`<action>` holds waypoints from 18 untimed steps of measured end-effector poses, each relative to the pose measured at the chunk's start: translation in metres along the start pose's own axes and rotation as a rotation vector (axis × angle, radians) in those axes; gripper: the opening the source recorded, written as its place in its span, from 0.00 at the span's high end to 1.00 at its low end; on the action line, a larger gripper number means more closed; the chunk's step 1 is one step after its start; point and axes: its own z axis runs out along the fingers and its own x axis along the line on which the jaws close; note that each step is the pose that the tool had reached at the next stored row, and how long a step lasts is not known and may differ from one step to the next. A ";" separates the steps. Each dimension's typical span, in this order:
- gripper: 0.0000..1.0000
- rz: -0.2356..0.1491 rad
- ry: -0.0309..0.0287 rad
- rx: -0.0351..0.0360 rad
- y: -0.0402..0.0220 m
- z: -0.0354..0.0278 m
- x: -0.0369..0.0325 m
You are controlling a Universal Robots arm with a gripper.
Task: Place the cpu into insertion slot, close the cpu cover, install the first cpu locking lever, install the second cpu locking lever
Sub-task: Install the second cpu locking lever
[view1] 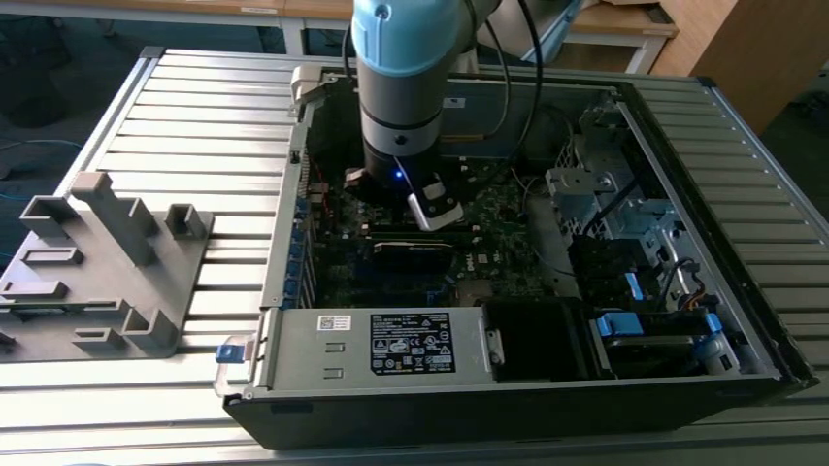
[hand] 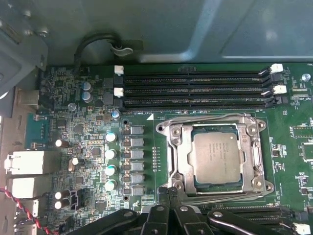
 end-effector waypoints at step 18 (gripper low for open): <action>0.89 0.000 0.0003 -0.0143 -0.0031 0.0039 0.0050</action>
